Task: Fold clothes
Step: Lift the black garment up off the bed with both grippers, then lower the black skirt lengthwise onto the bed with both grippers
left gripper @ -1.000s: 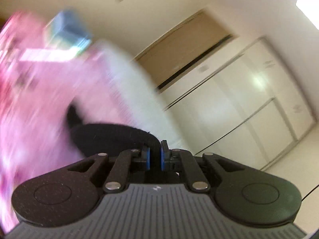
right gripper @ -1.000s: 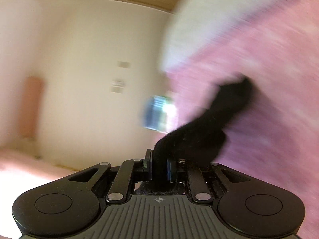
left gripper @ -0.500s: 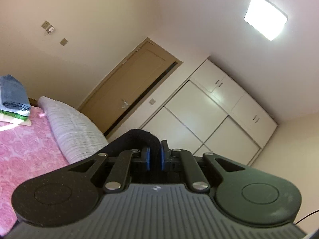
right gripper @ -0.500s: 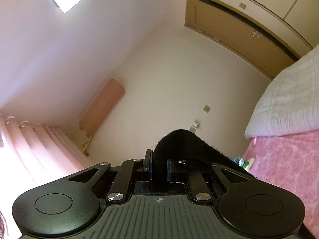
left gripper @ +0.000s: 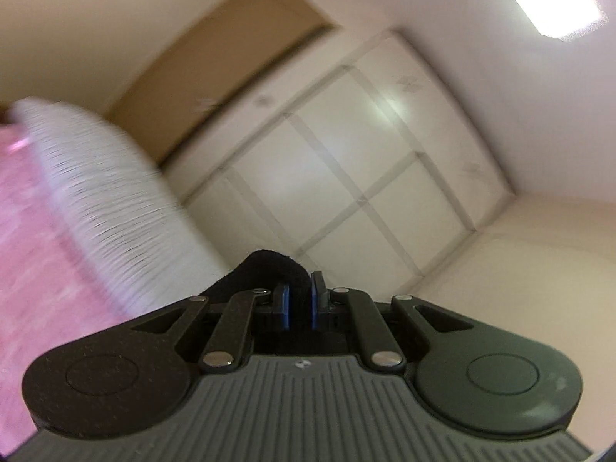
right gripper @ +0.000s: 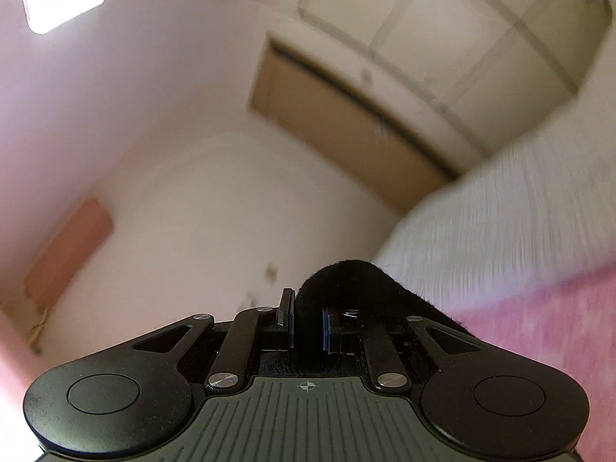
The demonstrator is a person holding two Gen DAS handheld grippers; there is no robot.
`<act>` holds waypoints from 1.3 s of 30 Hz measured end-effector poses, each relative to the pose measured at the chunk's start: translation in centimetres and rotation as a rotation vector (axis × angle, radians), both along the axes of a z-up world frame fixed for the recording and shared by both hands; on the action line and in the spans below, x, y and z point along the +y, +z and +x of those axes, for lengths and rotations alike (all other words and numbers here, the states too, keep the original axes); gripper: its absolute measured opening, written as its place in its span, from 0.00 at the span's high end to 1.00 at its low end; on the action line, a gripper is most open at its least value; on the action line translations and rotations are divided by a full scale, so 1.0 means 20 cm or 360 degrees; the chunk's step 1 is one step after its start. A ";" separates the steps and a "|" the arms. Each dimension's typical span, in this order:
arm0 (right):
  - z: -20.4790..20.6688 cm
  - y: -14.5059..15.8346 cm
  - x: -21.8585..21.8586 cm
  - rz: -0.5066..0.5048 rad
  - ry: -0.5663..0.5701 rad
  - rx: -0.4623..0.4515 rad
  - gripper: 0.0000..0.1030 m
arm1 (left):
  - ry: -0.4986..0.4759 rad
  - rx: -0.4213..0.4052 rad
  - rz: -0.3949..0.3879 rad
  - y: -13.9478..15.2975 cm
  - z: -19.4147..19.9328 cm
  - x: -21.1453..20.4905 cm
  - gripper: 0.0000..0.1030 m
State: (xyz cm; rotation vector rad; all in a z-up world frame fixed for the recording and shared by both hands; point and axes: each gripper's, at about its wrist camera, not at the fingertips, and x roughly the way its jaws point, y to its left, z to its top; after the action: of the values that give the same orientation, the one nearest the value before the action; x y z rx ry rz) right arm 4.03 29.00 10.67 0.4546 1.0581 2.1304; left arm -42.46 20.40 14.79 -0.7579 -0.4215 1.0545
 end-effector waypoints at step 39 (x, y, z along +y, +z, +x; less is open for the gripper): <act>-0.91 -2.05 -1.11 -0.1610 -0.0313 -0.0543 0.59 | -0.0418 0.0819 -0.1445 -2.20 -0.61 -0.34 0.74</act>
State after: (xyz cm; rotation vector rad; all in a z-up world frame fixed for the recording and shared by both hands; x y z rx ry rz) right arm -14.26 6.71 -30.24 -0.2736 1.6065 1.2028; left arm -54.75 13.68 -29.13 -1.2421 0.6370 1.1281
